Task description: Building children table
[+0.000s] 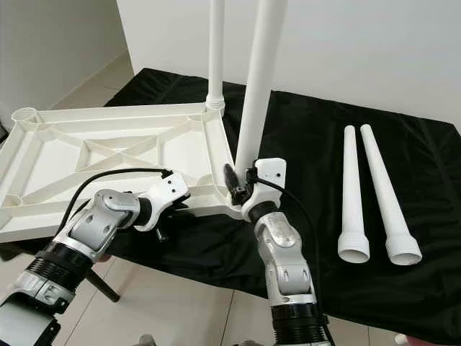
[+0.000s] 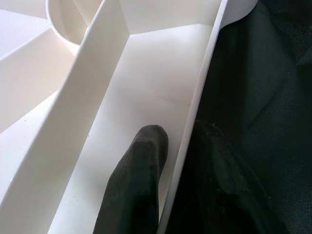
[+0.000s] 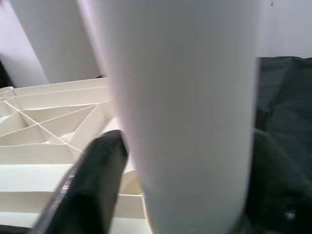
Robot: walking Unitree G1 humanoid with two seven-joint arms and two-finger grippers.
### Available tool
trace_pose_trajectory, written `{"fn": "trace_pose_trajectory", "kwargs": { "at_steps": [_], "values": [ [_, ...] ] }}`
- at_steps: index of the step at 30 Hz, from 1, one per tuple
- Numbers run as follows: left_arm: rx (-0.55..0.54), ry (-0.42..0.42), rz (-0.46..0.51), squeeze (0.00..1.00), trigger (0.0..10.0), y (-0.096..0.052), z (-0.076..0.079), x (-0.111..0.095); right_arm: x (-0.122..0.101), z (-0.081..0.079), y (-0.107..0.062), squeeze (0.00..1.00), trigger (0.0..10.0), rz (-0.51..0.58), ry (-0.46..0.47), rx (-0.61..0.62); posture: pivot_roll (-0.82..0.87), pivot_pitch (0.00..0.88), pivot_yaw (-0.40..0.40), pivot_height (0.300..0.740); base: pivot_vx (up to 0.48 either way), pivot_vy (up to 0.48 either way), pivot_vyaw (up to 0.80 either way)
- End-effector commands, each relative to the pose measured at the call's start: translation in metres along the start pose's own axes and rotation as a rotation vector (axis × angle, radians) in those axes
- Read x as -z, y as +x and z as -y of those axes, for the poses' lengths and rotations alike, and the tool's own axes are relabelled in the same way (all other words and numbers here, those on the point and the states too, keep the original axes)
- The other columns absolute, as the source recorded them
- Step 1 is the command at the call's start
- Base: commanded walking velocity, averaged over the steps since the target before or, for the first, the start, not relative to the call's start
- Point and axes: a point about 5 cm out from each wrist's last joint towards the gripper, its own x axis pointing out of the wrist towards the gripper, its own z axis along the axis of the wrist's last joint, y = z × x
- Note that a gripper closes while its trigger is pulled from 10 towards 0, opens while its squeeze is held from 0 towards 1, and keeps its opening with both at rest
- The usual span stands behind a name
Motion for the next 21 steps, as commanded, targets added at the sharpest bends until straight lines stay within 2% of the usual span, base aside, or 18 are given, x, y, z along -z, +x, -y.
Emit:
{"fn": "trace_pose_trajectory", "kwargs": {
  "at_steps": [1, 15, 16, 21],
  "values": [
    [-0.018, -0.004, -0.017, 0.0, 10.0, 0.004, 0.002, 0.002, -0.003, -0.007, 0.002, 1.0, 10.0, 0.003, 0.007, -0.035, -0.05, 0.011, -0.018, 0.74, 0.0, 0.0, 0.0],
    [-0.021, 0.031, -0.035, 0.0, 10.0, 0.004, 0.002, 0.005, -0.002, 0.0, -0.005, 1.0, 10.0, -0.014, -0.057, -0.024, -0.06, 0.001, -0.016, 0.74, 0.0, 0.0, 0.0],
    [-0.022, 0.031, -0.035, 0.0, 10.0, 0.005, 0.002, 0.004, -0.004, 0.003, -0.009, 0.0, 10.0, 0.012, -0.06, -0.023, -0.06, 0.0, -0.016, 0.74, 0.0, 0.0, 0.0],
    [-0.022, 0.03, -0.032, 0.0, 10.0, 0.005, 0.001, 0.003, 0.0, 0.012, -0.021, 0.0, 10.0, 0.004, -0.065, 0.001, -0.06, 0.0, -0.013, 0.74, 0.0, 0.0, 0.0]
  ]
}}
